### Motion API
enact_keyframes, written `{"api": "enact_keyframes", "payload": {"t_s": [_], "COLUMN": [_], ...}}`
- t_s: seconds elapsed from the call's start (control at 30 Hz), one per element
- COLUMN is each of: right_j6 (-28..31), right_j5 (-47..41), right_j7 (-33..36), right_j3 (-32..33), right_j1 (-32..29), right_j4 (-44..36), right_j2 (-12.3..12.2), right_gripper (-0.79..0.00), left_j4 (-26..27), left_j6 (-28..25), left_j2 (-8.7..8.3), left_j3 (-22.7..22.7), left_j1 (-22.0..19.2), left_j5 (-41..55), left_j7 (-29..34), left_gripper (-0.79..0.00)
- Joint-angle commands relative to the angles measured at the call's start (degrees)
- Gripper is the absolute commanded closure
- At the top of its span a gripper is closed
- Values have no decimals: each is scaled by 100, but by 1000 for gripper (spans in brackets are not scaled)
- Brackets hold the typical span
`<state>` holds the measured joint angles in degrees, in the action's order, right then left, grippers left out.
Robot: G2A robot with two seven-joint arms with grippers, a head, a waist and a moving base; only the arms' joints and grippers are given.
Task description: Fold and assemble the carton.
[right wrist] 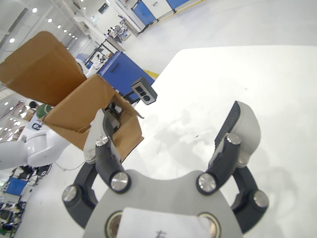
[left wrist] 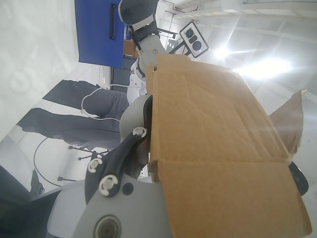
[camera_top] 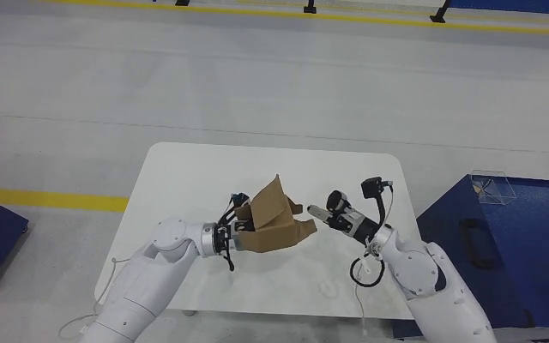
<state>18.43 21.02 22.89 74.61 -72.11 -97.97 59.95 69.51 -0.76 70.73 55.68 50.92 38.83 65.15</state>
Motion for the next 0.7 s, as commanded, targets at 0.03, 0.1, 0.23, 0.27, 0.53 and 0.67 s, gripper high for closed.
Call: {"api": "enact_keyframes", "payload": {"t_s": [0.03,0.1,0.23,0.27,0.53,0.67], "right_j6": [-425,-684,-1022,-1069,-1109,-1141], "right_j5": [643,868,1370,1461,1621,1733], "right_j7": [-515,-666,-682,-690,-574,-563], "right_j3": [-67,-191,-548,-637,-976,-1055], "right_j1": [40,96,260,287,373,336], "right_j4": [-78,-94,-77,-63,-16,-81], "right_j2": [32,66,131,149,236,262], "right_gripper": [-785,-785,-785,-785,-785,-785], "left_j4": [103,181,321,344,347,318], "left_j6": [-81,-131,-123,-125,-30,-2], "left_j2": [-15,-27,-44,-48,-64,-57], "left_j3": [36,57,99,116,222,243], "left_j1": [63,110,191,206,251,261], "left_j5": [-174,-310,-444,-467,-454,-377], "left_j7": [-161,-280,-429,-464,-538,-555], "left_gripper": [0,0,0,0,0,0]}}
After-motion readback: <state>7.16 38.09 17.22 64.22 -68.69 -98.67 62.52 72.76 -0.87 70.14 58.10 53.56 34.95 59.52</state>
